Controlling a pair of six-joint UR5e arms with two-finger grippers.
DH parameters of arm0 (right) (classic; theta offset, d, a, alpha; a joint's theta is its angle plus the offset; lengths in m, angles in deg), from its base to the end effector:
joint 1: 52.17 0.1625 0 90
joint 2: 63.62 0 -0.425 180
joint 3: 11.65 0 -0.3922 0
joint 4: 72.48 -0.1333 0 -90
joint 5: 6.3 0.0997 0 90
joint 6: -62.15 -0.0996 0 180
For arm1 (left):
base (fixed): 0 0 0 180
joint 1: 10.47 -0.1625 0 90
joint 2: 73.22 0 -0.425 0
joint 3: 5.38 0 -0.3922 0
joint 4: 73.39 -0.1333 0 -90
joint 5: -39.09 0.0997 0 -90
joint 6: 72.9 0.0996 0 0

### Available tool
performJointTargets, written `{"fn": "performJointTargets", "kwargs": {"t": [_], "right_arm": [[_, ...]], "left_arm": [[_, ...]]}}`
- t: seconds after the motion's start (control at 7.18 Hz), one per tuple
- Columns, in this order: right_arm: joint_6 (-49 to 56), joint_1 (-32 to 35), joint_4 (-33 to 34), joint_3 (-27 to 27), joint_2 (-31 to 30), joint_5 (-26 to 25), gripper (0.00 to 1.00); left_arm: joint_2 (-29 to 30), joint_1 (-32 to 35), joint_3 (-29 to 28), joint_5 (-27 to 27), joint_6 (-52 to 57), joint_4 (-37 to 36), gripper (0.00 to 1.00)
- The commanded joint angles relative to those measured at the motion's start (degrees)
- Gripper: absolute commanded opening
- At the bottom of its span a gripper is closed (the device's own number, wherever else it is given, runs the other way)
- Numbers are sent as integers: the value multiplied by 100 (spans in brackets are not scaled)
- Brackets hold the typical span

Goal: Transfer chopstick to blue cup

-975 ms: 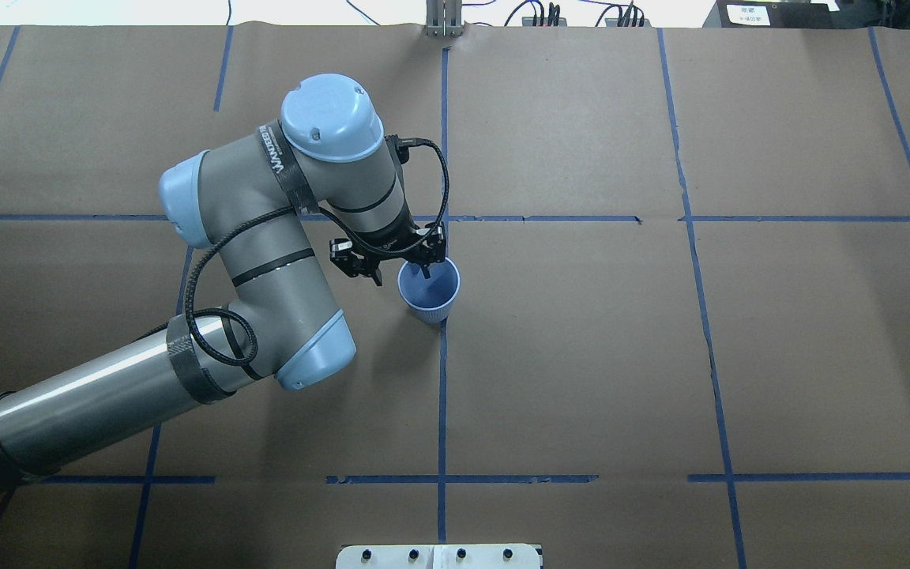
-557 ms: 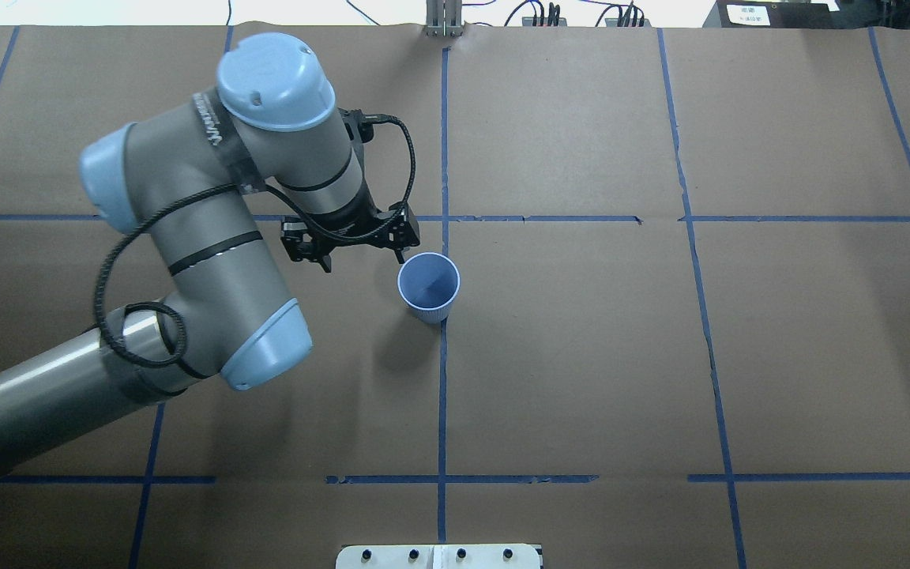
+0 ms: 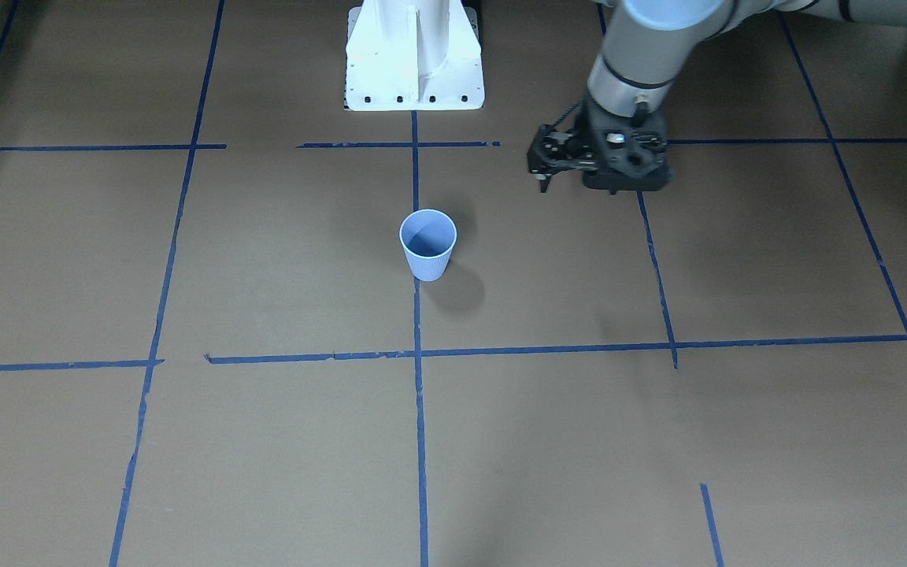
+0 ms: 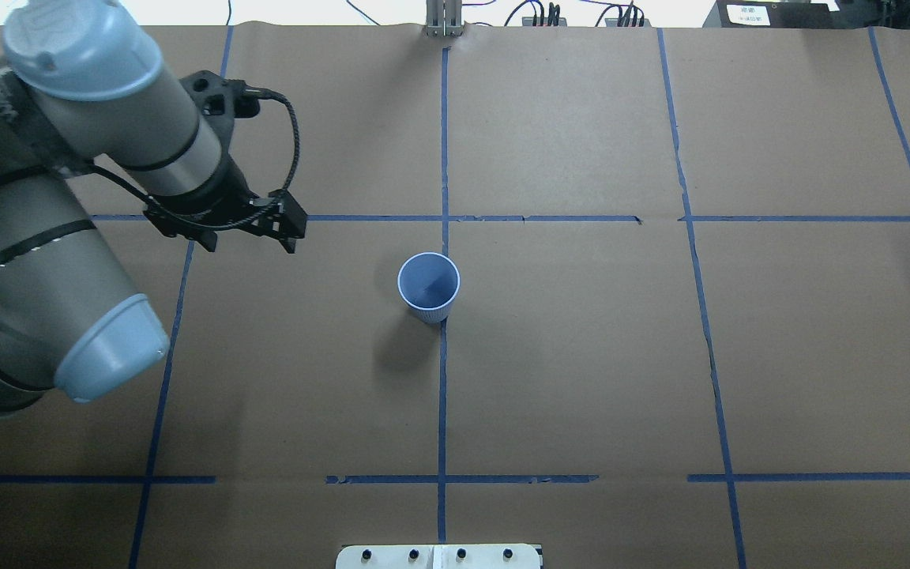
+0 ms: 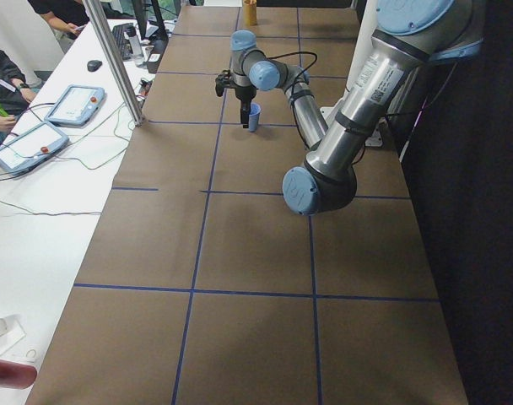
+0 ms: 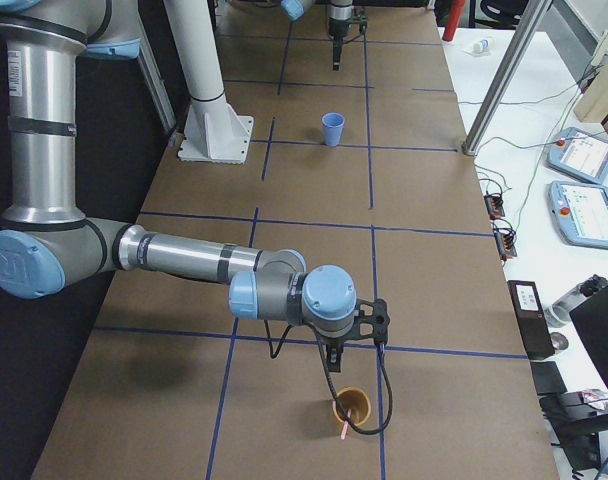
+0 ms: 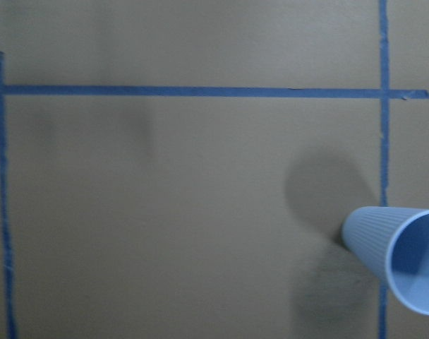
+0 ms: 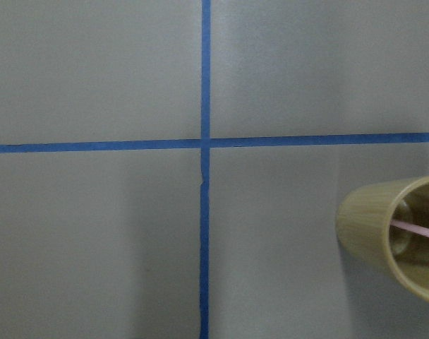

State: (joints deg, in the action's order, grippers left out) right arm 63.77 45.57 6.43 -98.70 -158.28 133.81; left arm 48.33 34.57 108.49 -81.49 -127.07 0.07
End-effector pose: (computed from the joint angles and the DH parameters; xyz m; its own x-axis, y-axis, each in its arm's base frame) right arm 0.1180 -0.4458 0.6957 0.6453 0.0122 0.7638 -0.1162 0.9898 0.0823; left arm 0.3488 -0.4663 0.2059 0.6705 0.0418 -0.7407 -0.0110 0.9989 0.0464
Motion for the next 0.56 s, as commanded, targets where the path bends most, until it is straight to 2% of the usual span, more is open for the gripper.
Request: {"fn": "performJointTargets", "kwargs": {"t": [0.0,0.42], "right_arm": [[66,114,-491,512,305,-89,100],[934,211,-447,1557,1035,-98,100]], "left_arm": [[-150,137,101,-27,196,-16,100],[-150,110,93,-159,144,-25,100]]}}
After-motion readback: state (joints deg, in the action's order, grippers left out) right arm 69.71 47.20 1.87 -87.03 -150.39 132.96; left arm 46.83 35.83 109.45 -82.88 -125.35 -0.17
